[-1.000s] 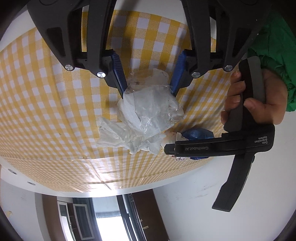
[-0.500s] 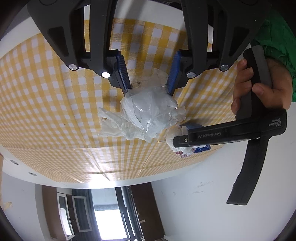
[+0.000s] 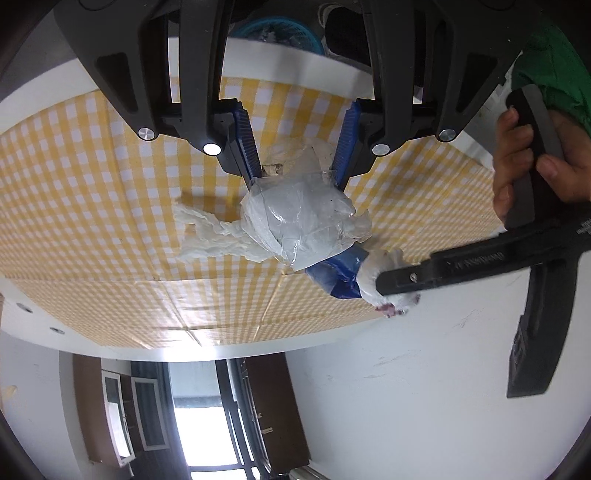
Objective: Collect trash
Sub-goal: 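Carry the held plastic bags down over the blue wastebasket with both tools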
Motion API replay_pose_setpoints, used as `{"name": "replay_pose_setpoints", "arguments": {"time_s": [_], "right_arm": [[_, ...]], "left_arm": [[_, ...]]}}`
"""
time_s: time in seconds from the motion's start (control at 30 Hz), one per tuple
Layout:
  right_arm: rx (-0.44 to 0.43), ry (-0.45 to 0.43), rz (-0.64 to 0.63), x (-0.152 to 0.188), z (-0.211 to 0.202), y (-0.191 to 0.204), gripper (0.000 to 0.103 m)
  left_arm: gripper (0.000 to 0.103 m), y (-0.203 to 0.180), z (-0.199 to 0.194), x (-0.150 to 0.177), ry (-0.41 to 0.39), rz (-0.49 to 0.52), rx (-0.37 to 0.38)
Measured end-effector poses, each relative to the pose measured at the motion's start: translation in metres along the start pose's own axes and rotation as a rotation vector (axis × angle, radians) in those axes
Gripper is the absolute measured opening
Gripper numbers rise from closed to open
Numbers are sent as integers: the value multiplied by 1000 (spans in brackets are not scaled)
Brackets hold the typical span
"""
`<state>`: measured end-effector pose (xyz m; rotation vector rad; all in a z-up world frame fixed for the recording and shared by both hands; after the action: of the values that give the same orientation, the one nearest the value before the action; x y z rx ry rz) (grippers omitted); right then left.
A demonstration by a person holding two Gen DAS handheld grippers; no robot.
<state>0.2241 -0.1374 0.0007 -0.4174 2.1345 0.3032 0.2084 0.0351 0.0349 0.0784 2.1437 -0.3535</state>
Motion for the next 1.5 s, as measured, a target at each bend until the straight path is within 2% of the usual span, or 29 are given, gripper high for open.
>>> {"name": "replay_pose_setpoints", "arguments": {"time_s": [0.17, 0.67, 0.9, 1.1, 1.27, 1.5], "right_arm": [[-1, 12, -10, 14, -11, 8, 36], [26, -29, -77, 44, -67, 33, 36], [17, -25, -99, 65, -91, 36, 36], [4, 36, -101, 100, -99, 28, 35], [2, 92, -115, 129, -99, 23, 35], [-5, 199, -130, 160, -67, 26, 35]], "left_arm": [[54, -7, -29, 10, -38, -5, 21], [54, -11, -94, 72, -90, -73, 71], [54, -19, -111, 114, -56, -47, 87], [54, -27, -121, 146, -35, -39, 144], [54, -34, -110, 179, 25, -28, 185], [54, -19, -80, 210, 113, -73, 190]]}}
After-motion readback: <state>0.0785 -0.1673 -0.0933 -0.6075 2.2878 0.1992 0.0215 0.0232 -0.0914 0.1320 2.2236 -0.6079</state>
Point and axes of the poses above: each gripper's, at about its wrist camera, not at the fingertips, and z roughly the way its jaws point, y to its left, x to its underside, the point moved 1 cm from there along z, roughly the way its jaws point, and after that the axes turned 14 degrees about x, right-handed, at the moved point
